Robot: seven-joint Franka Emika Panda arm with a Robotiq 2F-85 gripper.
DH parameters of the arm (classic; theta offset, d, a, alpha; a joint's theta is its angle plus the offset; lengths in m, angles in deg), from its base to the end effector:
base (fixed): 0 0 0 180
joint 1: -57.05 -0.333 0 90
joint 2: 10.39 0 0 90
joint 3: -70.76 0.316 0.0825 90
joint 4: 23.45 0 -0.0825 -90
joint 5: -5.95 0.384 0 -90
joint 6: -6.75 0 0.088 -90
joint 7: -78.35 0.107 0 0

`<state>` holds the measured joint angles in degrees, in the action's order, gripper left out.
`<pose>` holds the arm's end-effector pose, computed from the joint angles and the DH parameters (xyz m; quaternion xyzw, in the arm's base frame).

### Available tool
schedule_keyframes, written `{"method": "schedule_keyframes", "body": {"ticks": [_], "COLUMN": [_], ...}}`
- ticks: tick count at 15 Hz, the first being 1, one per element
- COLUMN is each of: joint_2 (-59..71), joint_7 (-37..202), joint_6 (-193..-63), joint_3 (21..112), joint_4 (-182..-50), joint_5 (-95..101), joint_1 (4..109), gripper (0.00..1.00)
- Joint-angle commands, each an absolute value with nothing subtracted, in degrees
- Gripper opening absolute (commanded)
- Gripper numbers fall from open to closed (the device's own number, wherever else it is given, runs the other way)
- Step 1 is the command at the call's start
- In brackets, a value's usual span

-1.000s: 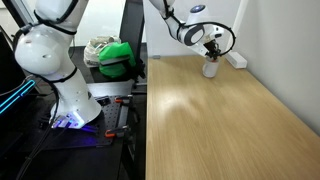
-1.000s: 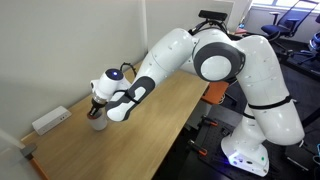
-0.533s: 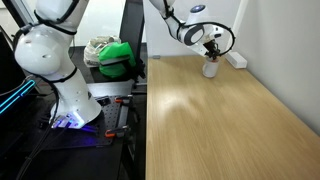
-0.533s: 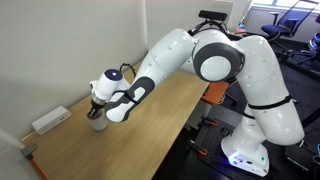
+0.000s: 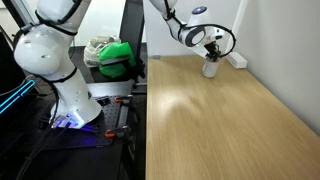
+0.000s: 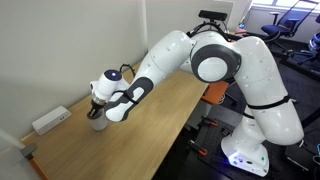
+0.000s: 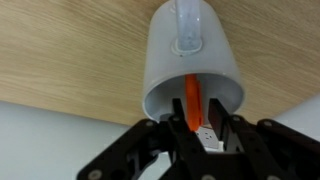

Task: Remove the marker from the mug cup

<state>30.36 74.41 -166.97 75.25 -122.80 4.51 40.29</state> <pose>0.6651 0.2515 0.2378 -0.9348 -0.2038 -0.2844 0.0603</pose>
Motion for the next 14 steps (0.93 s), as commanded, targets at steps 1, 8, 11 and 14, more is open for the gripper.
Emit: {"method": "schedule_keyframes", "body": {"ticks": [1, 8, 11, 14], "joint_2": [31.4, 32.5, 33.1, 33.7], "joint_7": [75.6, 75.2, 75.0, 74.9], "joint_6": [-164.2, -163.1, -162.7, -162.5], "joint_3": [76.9, 78.6, 79.2, 79.5], "joint_4": [-120.3, -119.0, -118.2, -117.6], "joint_5": [4.1, 4.4, 4.4, 4.5], "joint_1": [41.7, 42.9, 43.3, 43.7], "gripper": [0.35, 0.33, 0.33, 0.32]}}
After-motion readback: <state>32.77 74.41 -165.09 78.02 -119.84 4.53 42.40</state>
